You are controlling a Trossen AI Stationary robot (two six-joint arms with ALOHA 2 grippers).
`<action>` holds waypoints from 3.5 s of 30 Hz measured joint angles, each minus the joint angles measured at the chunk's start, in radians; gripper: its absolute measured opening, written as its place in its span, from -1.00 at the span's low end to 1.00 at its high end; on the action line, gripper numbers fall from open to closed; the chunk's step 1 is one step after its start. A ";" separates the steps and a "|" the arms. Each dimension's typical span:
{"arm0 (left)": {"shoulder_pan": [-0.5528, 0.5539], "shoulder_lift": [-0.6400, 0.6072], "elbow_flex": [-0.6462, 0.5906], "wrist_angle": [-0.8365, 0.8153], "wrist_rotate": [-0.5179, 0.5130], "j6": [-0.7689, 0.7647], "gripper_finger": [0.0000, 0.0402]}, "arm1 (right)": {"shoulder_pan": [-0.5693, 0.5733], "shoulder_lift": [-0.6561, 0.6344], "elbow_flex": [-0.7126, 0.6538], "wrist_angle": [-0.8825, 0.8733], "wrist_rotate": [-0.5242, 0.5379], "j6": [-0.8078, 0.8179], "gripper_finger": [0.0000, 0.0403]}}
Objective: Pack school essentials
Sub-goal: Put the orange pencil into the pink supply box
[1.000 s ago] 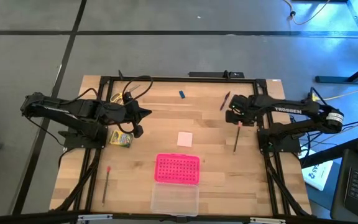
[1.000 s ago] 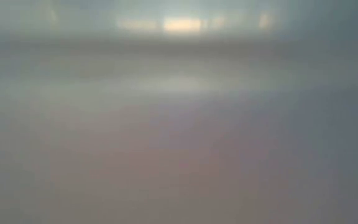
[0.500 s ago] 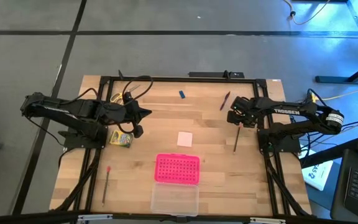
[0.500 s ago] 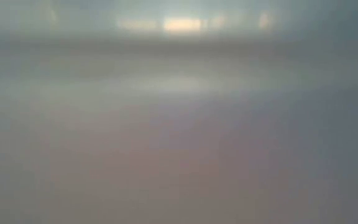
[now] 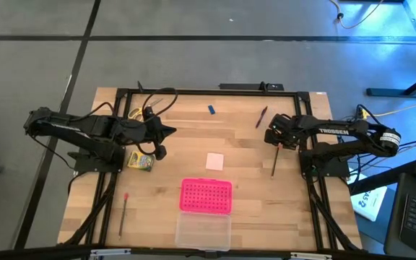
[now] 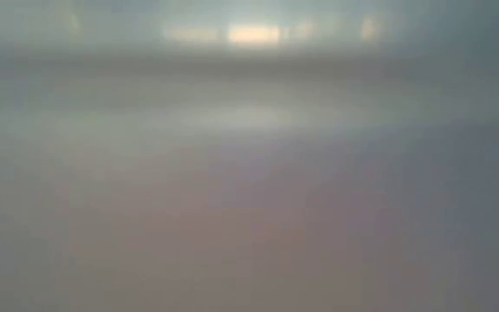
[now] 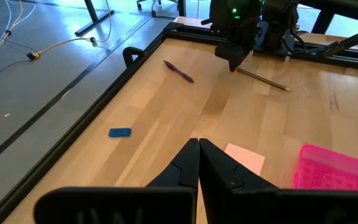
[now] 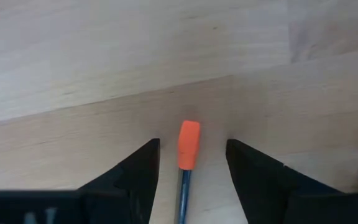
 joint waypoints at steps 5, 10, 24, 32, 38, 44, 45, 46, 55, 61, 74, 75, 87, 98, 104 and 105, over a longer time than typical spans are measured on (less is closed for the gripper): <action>0.000 0.000 0.000 0.000 0.000 0.000 -1.00 | 0.000 0.000 -0.001 -0.007 0.006 -0.002 -0.19; 0.000 0.000 0.000 0.000 0.000 0.000 -1.00 | 0.000 0.001 -0.002 -0.017 0.011 -0.003 -0.38; 0.000 0.000 0.000 0.000 0.000 0.000 -1.00 | 0.000 0.001 -0.003 -0.019 0.016 -0.008 -0.74; -0.001 0.000 0.000 0.000 0.000 0.000 -1.00 | 0.000 0.001 -0.003 -0.017 0.016 -0.054 -0.78; 0.000 0.000 0.000 0.000 0.000 0.000 -1.00 | 0.000 0.001 0.002 -0.017 0.015 -0.095 -0.78; 0.000 0.000 0.000 -0.001 0.000 0.000 -1.00 | 0.001 0.005 0.064 -0.024 0.026 -0.167 -0.78; 0.000 0.000 0.000 -0.001 0.000 0.000 -1.00 | 0.004 0.005 0.075 -0.028 0.027 -0.168 -0.78; 0.000 0.000 0.000 -0.001 0.000 0.000 -1.00 | 0.007 0.005 0.085 -0.037 0.027 -0.172 -0.78; 0.000 0.000 0.000 -0.006 0.000 0.000 -1.00 | 0.055 0.003 0.180 -0.043 0.052 -0.234 -0.78; 0.000 0.000 0.000 -0.011 0.000 0.000 -1.00 | 0.100 0.003 0.246 -0.046 0.082 -0.275 -0.78; 0.000 0.000 0.000 -0.024 0.000 0.000 -1.00 | 0.241 0.003 0.454 -0.041 0.092 -0.396 -0.78; 0.000 0.000 0.000 -0.024 0.000 0.000 -1.00 | 0.254 0.003 0.466 -0.033 0.099 -0.405 -0.78; -0.004 0.000 0.000 -0.031 0.004 0.000 -1.00 | 0.371 0.008 0.508 0.089 0.138 -0.479 -0.78; -0.020 0.000 0.000 -0.031 0.027 -0.001 -1.00 | 0.441 0.008 0.508 0.315 0.137 -0.605 -0.78; -0.049 0.003 0.000 -0.031 0.027 -0.004 -1.00 | 0.480 0.008 0.508 0.372 0.137 -0.637 -0.78; -0.055 0.007 0.000 -0.030 0.027 -0.004 -1.00 | 0.484 0.008 0.508 0.373 0.137 -0.640 -0.78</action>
